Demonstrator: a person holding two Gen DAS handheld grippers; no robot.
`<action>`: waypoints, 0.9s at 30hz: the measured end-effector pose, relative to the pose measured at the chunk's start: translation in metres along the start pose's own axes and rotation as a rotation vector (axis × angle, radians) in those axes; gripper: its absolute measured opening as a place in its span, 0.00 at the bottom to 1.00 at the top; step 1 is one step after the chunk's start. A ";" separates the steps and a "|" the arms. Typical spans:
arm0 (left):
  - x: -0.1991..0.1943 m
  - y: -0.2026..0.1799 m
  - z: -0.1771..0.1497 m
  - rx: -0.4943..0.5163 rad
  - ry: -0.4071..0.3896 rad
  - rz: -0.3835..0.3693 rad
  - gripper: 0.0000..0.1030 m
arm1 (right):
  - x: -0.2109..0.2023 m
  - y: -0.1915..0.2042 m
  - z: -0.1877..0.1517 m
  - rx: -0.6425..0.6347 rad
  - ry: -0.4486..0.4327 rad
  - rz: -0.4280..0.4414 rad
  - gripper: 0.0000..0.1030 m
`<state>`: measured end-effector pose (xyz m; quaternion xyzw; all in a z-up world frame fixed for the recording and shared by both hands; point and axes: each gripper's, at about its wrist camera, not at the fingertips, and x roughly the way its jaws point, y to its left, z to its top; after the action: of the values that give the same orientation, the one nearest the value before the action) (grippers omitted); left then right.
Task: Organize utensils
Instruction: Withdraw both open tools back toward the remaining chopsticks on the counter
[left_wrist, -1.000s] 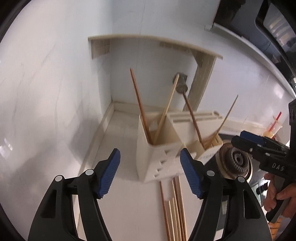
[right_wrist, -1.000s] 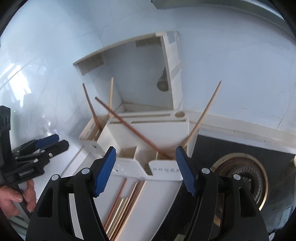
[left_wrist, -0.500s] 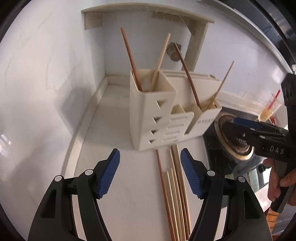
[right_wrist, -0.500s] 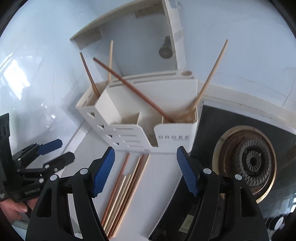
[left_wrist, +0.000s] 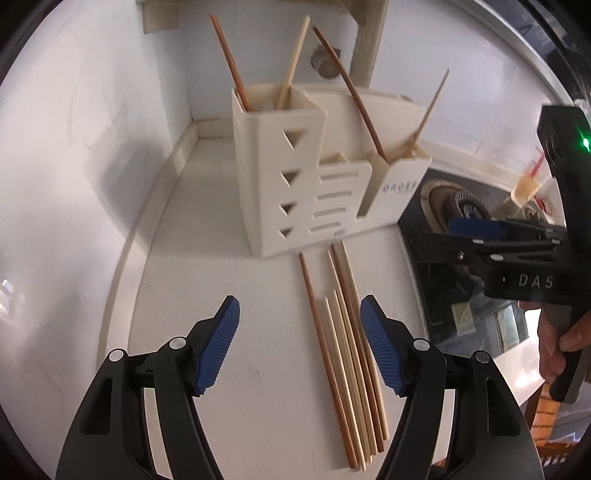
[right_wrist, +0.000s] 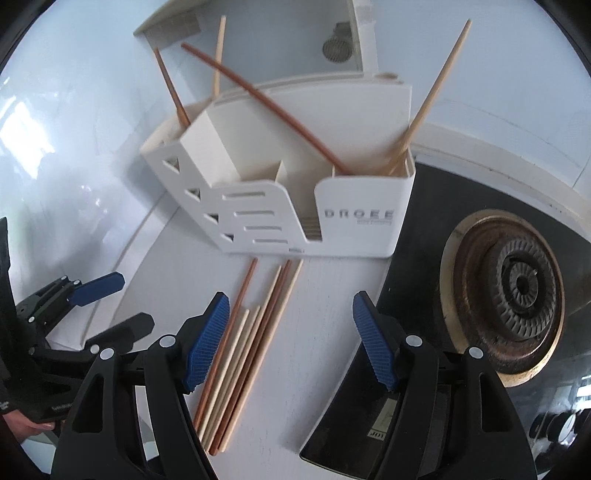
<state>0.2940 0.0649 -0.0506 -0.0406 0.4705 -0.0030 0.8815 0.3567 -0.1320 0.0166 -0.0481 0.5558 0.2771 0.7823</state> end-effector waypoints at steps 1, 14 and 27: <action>0.002 -0.001 -0.003 0.005 0.009 0.004 0.66 | 0.003 0.000 -0.001 0.002 0.013 0.001 0.67; 0.022 -0.004 -0.024 0.007 0.088 -0.004 0.66 | 0.028 0.000 -0.014 -0.004 0.095 -0.018 0.67; 0.038 -0.004 -0.037 0.024 0.153 0.004 0.66 | 0.056 -0.001 -0.016 -0.005 0.195 -0.030 0.67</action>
<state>0.2848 0.0562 -0.1023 -0.0286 0.5365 -0.0099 0.8434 0.3561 -0.1176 -0.0397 -0.0851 0.6277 0.2606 0.7286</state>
